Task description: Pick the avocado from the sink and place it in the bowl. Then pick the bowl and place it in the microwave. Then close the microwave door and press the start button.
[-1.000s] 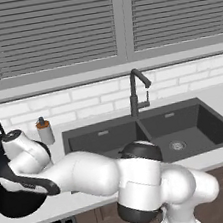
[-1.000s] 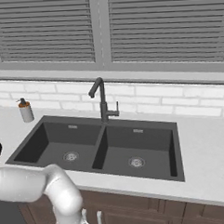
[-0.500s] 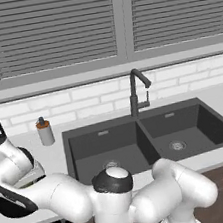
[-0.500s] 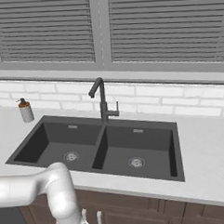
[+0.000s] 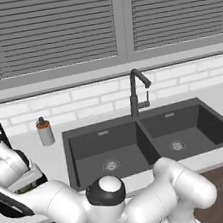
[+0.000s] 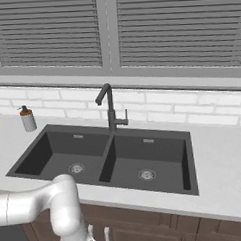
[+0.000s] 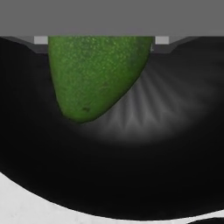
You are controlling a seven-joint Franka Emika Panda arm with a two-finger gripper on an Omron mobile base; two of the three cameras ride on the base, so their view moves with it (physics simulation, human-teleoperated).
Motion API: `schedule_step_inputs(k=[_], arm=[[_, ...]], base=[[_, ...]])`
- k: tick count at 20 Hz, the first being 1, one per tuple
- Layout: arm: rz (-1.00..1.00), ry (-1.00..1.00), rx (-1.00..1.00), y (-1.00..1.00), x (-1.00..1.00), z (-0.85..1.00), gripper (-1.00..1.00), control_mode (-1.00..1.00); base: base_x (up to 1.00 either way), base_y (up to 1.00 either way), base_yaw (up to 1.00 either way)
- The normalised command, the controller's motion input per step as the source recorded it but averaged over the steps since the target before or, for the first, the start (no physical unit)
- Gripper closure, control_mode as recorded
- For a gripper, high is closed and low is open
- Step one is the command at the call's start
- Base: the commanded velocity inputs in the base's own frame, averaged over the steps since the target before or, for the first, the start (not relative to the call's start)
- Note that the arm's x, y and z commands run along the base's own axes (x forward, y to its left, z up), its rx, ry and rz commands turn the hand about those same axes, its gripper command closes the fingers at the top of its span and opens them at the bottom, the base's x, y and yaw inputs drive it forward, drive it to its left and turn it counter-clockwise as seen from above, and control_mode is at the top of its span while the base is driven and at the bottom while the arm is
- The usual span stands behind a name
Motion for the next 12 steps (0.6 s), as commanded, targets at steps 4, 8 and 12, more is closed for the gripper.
schedule_step_inputs(k=[4,8,12], arm=[[0.00,-0.03,0.02,0.00,0.00,-0.04,-1.00,-1.00],[0.00,-0.13,0.05,0.00,-0.08,0.00,-1.00,-1.00],[0.00,-0.16,0.07,0.00,-0.16,0.11,-1.00,-1.00]], base=[[0.00,0.00,0.00],[0.00,0.00,0.00],[0.00,0.00,0.00]])
